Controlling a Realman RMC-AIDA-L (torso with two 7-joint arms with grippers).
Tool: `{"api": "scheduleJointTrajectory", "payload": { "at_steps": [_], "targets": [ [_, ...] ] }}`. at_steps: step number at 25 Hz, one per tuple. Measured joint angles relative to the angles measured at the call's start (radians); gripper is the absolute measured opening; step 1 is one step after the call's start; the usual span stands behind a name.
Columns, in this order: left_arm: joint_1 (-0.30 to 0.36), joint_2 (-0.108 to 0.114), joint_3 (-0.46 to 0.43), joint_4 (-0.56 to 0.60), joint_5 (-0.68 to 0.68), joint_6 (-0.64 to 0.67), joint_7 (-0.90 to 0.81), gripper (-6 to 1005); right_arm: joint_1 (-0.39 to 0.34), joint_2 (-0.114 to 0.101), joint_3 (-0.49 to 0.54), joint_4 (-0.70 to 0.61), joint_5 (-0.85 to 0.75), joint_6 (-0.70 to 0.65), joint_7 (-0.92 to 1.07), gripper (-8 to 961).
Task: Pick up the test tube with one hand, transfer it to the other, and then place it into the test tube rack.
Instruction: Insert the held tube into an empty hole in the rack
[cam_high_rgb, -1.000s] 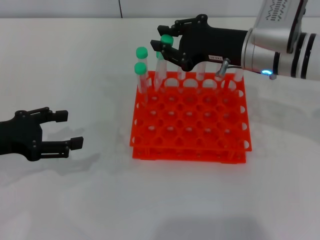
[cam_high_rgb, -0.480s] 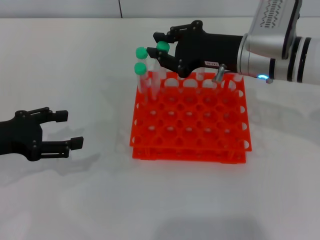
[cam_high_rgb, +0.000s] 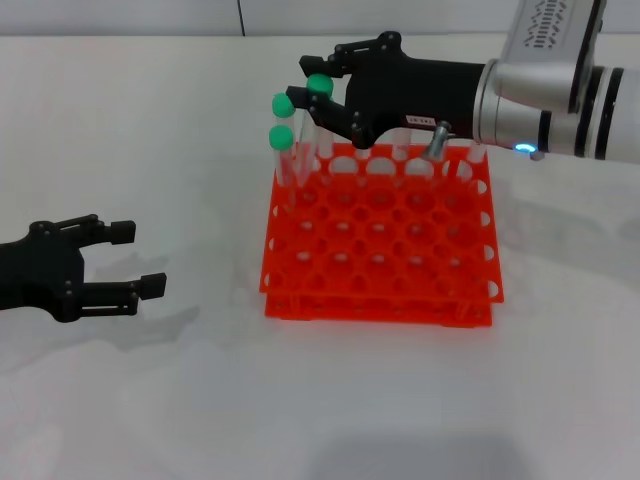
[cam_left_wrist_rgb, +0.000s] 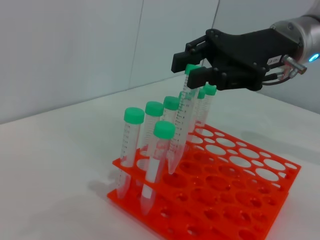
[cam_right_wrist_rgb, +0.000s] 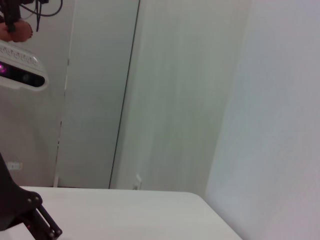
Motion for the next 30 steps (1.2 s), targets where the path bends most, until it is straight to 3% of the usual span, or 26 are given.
{"api": "scheduleJointTrajectory", "payload": {
  "at_steps": [30],
  "targets": [
    [-0.012, 0.000, 0.000, -0.002, -0.003, 0.001, 0.000, 887, -0.022, -0.014, 0.007, -0.027, -0.012, 0.014, -0.007, 279]
  ]
}}
